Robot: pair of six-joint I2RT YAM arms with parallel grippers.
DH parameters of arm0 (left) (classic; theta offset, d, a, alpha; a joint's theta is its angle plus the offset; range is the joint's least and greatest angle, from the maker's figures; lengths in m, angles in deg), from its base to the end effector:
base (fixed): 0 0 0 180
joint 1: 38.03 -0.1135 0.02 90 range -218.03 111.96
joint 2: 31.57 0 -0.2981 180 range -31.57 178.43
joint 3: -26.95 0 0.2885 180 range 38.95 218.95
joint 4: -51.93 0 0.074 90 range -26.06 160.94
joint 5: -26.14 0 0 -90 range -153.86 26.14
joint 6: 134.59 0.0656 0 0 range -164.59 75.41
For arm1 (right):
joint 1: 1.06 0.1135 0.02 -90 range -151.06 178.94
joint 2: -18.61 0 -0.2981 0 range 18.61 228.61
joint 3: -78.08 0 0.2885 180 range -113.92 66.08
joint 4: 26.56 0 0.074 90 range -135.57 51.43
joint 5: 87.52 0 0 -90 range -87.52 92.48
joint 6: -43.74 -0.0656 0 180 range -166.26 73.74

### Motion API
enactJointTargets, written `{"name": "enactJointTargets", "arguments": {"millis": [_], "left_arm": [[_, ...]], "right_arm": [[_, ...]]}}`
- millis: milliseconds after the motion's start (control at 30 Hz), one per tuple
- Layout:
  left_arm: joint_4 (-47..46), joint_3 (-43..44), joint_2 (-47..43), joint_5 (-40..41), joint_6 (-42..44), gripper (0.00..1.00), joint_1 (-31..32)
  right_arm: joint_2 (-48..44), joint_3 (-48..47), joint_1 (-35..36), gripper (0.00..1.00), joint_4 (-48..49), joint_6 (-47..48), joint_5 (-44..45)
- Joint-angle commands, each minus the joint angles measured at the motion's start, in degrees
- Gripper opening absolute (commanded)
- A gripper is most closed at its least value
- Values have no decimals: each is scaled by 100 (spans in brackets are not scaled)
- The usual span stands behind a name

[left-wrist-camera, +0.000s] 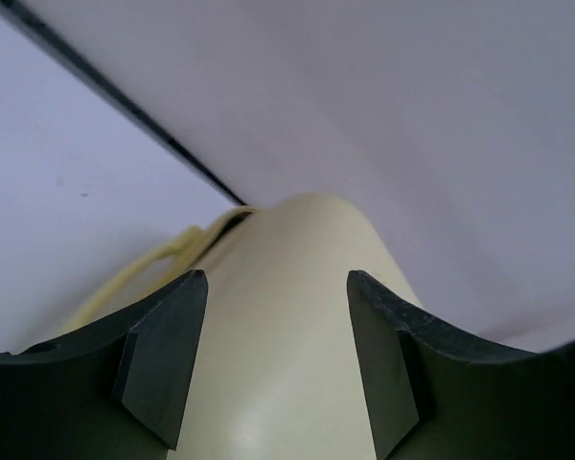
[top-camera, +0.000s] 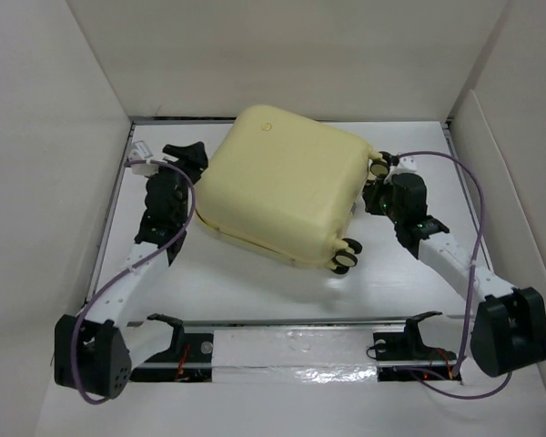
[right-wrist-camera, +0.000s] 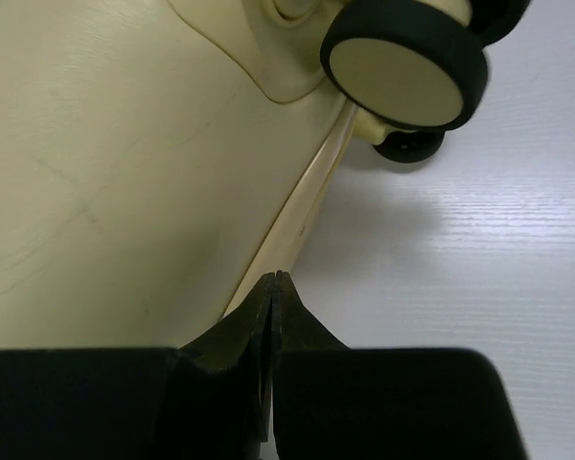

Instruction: Pack the luggage

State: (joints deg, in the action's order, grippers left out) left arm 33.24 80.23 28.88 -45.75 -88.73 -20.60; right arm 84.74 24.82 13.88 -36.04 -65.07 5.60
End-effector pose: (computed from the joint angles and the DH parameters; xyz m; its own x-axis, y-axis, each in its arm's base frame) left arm 0.2855 -0.0683 0.3640 0.1408 -0.7380 -0.6600 0.1285 0.6746 -0.7269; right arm 0.3001 0.0764 0.2688 -0.4151 0.2225 -0.8822 -0.0792 0.9571 0.2786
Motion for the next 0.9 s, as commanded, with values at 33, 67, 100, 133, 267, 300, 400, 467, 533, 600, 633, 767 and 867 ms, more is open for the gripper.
{"name": "enactJointTargets", "arguments": {"millis": [33,67,100,133,267,300,400,467,533,600,633,767,867], "left_arm": [[-384,4,625,-1643,-1139,58,-1457],[-419,-84,887,-1783,-1245,58,-1636],[-524,-128,1012,-1776,-1298,58,-1751],[-534,-163,1117,-1750,-1421,58,-1926],[-533,-181,1951,-2143,-1518,56,-2243],[-603,-242,2084,-2188,-1545,56,-2296],[-971,-681,2410,-2197,-1747,52,-2358],[-1122,-1119,2454,-2163,-1808,50,-2419],[-1272,-1427,2393,-2101,-1695,49,-2481],[-1263,-1526,2367,-2162,-1415,49,-2481],[-1246,-1552,2367,-2223,-1317,48,-2481],[-1298,-1893,2279,-2548,-1097,42,-2034],[-1238,-2158,1755,-2427,-772,35,-1569]], "right_arm": [[847,-488,-26,3,644,-18,-57],[1006,-645,-26,3,801,-44,-57],[1312,-717,-26,3,889,-88,-117],[1454,-813,-26,3,934,-97,-188],[2122,-1463,-26,4,838,-44,-328],[2245,-1786,-26,4,811,-27,-494],[2790,-2350,158,5,733,0,-768],[3272,-3149,359,6,514,96,-1031],[3807,-3998,492,9,329,184,-1189],[4135,-4547,667,10,-84,272,-1208],[4275,-4923,668,10,-164,272,-1225],[4707,-5417,668,19,-234,167,-1454],[5137,-6250,668,26,-960,377,-1533]]}}
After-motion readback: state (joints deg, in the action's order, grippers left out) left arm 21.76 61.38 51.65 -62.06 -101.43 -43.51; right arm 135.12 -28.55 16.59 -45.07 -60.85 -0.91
